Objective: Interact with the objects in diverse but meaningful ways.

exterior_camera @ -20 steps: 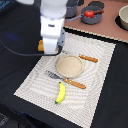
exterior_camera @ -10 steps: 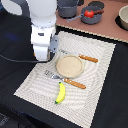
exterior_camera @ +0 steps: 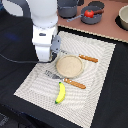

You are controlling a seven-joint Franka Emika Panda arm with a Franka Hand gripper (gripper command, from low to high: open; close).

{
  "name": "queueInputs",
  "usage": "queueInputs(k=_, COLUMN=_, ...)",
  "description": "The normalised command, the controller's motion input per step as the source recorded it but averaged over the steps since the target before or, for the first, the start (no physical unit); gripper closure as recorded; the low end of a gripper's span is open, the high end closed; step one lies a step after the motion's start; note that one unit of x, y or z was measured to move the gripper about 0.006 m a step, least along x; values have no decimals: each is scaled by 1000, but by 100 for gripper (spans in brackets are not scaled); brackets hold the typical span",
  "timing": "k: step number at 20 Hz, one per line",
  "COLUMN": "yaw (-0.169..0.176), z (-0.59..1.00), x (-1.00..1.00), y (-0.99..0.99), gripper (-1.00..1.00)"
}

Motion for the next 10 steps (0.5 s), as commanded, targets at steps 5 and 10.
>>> queueInputs(k=5, yaw=69, z=-4, x=-191, y=57, gripper=-100)
queueInputs(k=10, yaw=55, z=449, x=-217, y=256, gripper=-100)
